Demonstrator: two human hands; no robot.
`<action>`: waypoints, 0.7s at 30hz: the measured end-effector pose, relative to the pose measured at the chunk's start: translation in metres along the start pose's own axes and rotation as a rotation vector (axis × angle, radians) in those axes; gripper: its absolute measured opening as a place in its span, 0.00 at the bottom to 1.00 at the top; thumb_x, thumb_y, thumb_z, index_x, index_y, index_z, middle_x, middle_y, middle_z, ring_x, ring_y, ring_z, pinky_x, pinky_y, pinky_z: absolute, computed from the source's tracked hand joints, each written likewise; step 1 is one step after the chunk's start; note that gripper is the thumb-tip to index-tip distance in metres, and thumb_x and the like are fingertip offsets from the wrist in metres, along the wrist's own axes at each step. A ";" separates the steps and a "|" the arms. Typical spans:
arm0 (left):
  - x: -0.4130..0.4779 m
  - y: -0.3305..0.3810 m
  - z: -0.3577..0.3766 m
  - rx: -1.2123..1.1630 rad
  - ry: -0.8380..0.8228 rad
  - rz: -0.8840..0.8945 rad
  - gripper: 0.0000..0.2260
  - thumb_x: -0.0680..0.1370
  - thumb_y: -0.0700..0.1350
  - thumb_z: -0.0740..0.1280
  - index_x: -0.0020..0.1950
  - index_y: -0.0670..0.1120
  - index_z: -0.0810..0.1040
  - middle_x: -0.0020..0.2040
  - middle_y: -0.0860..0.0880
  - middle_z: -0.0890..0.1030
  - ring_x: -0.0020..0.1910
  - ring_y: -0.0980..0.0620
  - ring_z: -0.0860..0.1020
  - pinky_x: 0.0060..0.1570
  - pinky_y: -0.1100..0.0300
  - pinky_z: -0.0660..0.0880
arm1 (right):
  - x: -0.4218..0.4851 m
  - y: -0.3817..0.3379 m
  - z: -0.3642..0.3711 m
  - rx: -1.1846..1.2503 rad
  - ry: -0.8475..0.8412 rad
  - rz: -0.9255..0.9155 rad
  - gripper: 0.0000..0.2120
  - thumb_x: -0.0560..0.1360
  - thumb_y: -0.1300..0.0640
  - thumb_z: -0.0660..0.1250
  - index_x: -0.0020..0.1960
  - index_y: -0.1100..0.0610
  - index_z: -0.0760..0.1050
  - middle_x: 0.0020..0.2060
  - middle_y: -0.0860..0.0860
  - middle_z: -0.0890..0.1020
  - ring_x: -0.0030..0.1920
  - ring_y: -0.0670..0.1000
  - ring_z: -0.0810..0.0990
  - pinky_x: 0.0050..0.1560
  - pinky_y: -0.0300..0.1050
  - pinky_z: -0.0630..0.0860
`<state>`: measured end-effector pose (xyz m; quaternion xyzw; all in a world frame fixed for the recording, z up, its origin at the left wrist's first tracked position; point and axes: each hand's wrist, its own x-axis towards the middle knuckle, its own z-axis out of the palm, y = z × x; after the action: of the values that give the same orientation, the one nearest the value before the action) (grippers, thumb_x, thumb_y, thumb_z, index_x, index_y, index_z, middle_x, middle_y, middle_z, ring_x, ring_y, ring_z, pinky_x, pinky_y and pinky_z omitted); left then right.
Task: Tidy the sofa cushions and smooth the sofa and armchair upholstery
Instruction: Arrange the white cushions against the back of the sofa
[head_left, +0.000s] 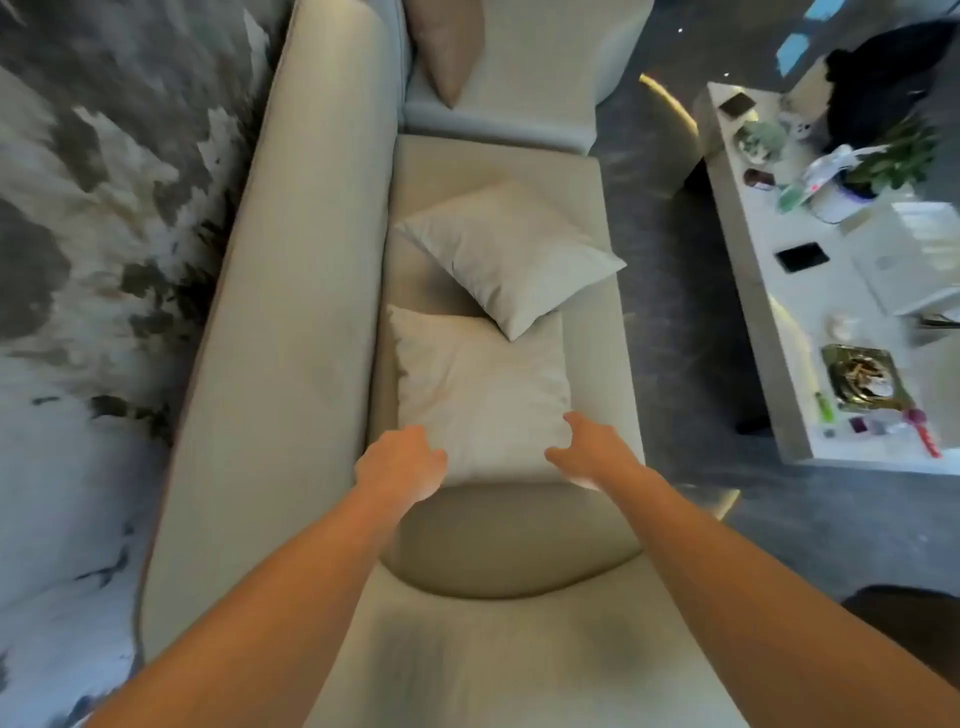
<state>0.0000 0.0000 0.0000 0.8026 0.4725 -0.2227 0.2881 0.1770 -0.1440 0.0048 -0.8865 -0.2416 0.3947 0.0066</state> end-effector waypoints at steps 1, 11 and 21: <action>0.018 0.006 0.007 -0.016 0.022 -0.019 0.20 0.77 0.53 0.58 0.64 0.45 0.73 0.63 0.41 0.77 0.61 0.39 0.76 0.57 0.49 0.74 | 0.022 0.001 0.003 0.030 0.018 -0.001 0.33 0.78 0.46 0.63 0.79 0.53 0.56 0.72 0.58 0.71 0.69 0.61 0.70 0.67 0.56 0.72; 0.208 0.009 0.113 -0.327 0.197 -0.353 0.38 0.72 0.69 0.61 0.76 0.55 0.53 0.70 0.39 0.65 0.67 0.33 0.67 0.62 0.38 0.69 | 0.253 0.063 0.085 0.447 0.076 0.141 0.46 0.68 0.27 0.64 0.78 0.37 0.47 0.76 0.61 0.58 0.75 0.65 0.60 0.75 0.64 0.57; 0.203 0.003 0.128 -0.392 0.433 -0.192 0.30 0.69 0.69 0.64 0.67 0.60 0.62 0.62 0.43 0.69 0.61 0.38 0.70 0.63 0.42 0.67 | 0.250 0.075 0.138 1.003 -0.011 0.125 0.56 0.51 0.20 0.68 0.75 0.34 0.56 0.72 0.54 0.71 0.67 0.61 0.73 0.69 0.63 0.71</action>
<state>0.0841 0.0405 -0.2212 0.7120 0.6308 0.0229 0.3077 0.2548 -0.1261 -0.2791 -0.7849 0.0314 0.4664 0.4067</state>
